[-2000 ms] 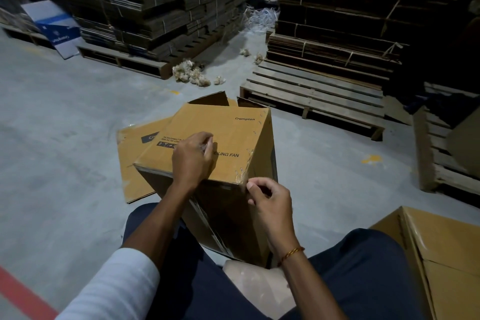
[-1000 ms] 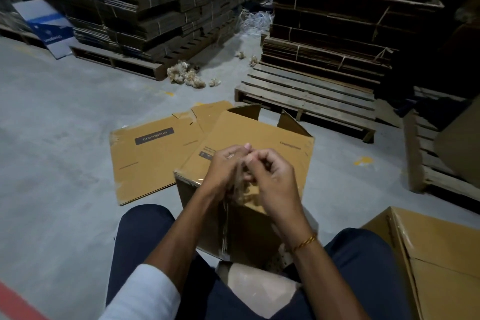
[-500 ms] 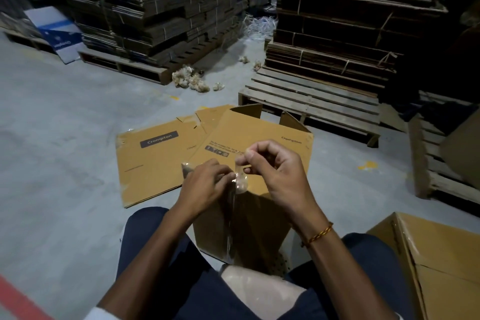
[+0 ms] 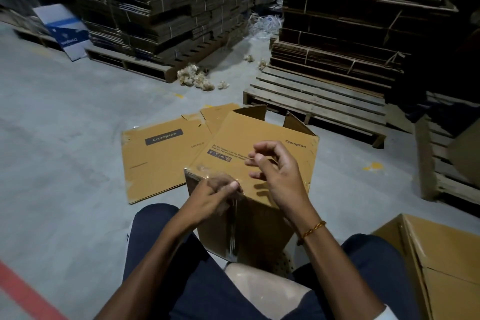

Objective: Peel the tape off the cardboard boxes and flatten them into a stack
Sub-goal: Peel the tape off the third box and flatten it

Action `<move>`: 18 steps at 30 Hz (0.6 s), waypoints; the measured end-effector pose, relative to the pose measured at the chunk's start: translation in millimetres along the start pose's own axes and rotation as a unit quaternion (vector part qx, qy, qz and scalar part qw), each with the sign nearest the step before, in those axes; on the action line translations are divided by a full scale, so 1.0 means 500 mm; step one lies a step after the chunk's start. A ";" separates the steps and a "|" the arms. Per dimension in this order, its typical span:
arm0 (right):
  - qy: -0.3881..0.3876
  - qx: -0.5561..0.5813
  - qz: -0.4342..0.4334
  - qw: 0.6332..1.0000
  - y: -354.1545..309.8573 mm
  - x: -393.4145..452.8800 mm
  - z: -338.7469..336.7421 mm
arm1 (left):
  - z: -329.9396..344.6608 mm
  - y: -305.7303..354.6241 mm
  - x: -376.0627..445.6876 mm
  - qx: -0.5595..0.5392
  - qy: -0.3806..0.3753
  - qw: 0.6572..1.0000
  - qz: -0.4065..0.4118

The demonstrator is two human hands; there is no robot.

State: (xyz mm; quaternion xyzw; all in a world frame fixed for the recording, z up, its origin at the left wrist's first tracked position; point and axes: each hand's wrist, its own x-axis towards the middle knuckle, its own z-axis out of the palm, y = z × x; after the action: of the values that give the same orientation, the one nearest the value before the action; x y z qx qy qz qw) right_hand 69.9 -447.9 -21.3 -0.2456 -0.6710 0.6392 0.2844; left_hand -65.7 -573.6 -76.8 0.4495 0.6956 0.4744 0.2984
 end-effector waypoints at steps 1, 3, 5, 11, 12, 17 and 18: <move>0.013 -0.094 -0.008 0.995 0.025 0.004 -0.009 | 0.005 0.001 -0.005 -0.041 0.017 0.999 -0.015; -0.016 -0.263 -0.038 0.964 0.080 -0.001 -0.022 | 0.009 0.008 -0.012 -0.141 0.045 0.988 -0.044; -0.037 -0.368 -0.096 0.924 0.128 -0.013 -0.026 | 0.011 0.012 -0.014 -0.272 0.078 0.957 -0.059; 0.005 -0.491 -0.168 0.855 0.151 -0.029 -0.028 | -0.027 -0.012 -0.027 -0.489 0.217 0.843 -0.058; 0.015 -0.497 -0.172 0.850 0.153 -0.030 -0.034 | -0.059 -0.019 -0.033 -0.510 0.253 0.821 -0.043; 0.034 -0.494 -0.186 0.848 0.157 -0.033 -0.055 | -0.190 -0.025 -0.076 -0.267 0.308 0.911 -0.060; 0.033 -0.492 -0.184 0.850 0.158 -0.034 -0.053 | -0.196 -0.020 -0.078 -0.253 0.291 0.919 -0.077</move>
State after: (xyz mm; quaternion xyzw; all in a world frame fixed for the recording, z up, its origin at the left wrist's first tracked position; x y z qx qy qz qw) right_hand 98.0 -435.6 -100.9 -0.2461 -0.9209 0.1531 0.2605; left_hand -135.4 -648.6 -50.3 0.1456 0.6409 0.7201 0.2224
